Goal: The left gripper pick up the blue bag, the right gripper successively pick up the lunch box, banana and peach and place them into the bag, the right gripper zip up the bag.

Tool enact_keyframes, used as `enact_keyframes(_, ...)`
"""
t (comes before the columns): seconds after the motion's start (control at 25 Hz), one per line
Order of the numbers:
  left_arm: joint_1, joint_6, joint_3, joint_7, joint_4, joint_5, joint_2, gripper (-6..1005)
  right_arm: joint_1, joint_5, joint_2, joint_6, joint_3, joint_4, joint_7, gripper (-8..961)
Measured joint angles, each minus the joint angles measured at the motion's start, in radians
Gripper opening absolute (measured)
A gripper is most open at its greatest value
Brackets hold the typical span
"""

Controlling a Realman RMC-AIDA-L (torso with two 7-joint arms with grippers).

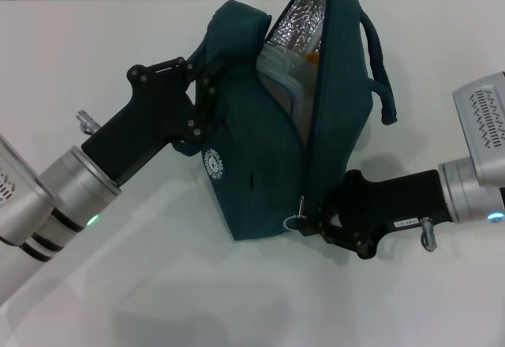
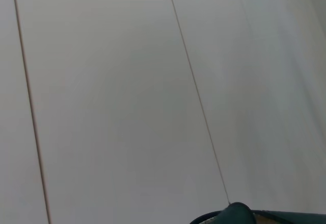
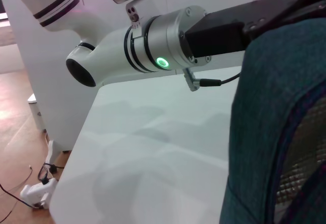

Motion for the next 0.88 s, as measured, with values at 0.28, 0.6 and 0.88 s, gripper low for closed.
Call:
enact_keyframes(0.28, 0.006, 0.016, 0.000, -0.005, -0.013, -0.001, 0.000, 193, -0.023, 0.000, -0.007, 0.000, 0.007, -0.054, -0.012, 21)
enact_keyframes(0.6, 0.046, 0.135, -0.001, -0.006, -0.020, -0.011, 0.000, 516, -0.037, 0.000, -0.011, -0.007, 0.008, -0.101, -0.025, 21)
enact_keyframes(0.88, 0.116, 0.215, -0.001, 0.023, -0.004, -0.025, 0.007, 668, -0.032, -0.009, -0.011, -0.007, 0.008, -0.162, -0.030, 21)
